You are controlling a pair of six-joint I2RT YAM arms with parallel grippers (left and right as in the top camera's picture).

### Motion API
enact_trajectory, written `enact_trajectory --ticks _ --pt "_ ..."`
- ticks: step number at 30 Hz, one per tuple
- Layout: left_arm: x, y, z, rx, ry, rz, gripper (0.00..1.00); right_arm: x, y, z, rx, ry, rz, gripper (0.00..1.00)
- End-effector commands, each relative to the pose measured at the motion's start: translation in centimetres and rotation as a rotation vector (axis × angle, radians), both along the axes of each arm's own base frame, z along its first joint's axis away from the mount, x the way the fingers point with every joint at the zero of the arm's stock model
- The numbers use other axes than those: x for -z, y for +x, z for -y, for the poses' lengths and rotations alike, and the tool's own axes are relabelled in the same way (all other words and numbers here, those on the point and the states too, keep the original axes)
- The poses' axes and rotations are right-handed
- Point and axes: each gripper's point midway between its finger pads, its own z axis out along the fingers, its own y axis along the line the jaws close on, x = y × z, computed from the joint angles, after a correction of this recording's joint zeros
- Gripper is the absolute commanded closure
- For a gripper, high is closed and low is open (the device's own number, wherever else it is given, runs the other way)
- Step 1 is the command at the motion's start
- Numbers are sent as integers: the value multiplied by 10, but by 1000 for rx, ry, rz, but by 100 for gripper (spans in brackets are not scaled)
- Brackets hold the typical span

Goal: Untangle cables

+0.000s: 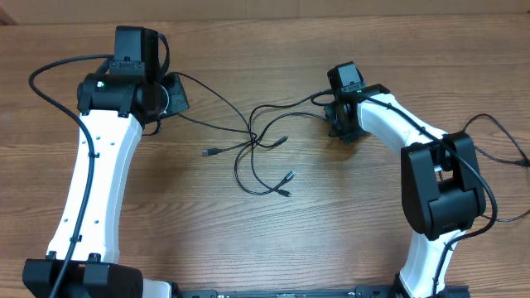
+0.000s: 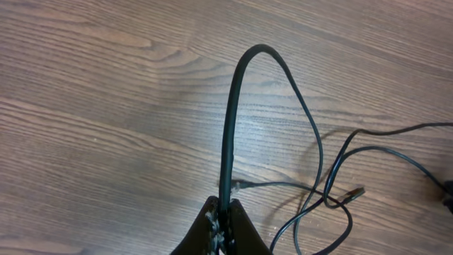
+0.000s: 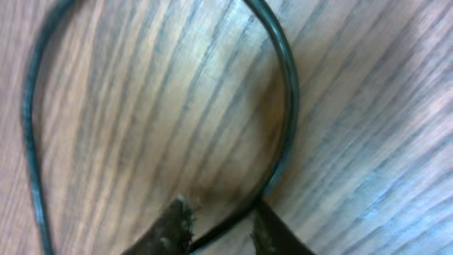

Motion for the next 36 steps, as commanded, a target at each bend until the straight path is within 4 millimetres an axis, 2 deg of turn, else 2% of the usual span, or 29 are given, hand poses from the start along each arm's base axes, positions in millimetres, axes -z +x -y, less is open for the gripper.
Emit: enact_trajectory --ticks 1,4,7,11,15,17,18,19,20,21,23,26,30,33,36 --pt "-13 2 2 19 -2 31 96 -7 -1 4 -6 -18 12 82" --pt "-13 1 2 19 -2 30 96 -9 0 6 -79 -47 15 95" --pt "-13 2 0 20 14 32 96 -20 7 21 -161 -124 28 96" --pt "-19 6 -17 -20 78 57 96 -54 17 49 -235 -221 65 96" --pt "-43 16 -30 -43 81 125 96 -98 29 72 -314 -256 142 96" --pt "-59 20 -28 -34 46 167 96 -112 31 67 -379 -193 182 96" --pt "-70 23 -19 6 7 196 96 -119 32 59 -449 -144 209 96" --pt "-77 24 -10 54 -24 213 96 -122 32 51 -517 -115 227 86" --pt "-83 25 0 109 -59 229 96 -123 32 43 -601 -97 242 71" --pt "-89 25 10 164 -92 244 96 -124 31 36 -688 -88 252 64" --pt "-102 22 32 287 -160 281 96 -120 25 32 -801 -99 236 57" --pt "-139 17 64 470 -278 385 96 -117 19 32 -844 -108 211 50" --pt "-214 12 95 651 -396 615 96 -116 17 32 -844 -104 205 49" --pt "-275 8 105 702 -457 792 96 -115 16 31 -845 -99 198 49" --pt "-325 3 108 705 -515 938 96 -114 14 31 -846 -96 190 49"
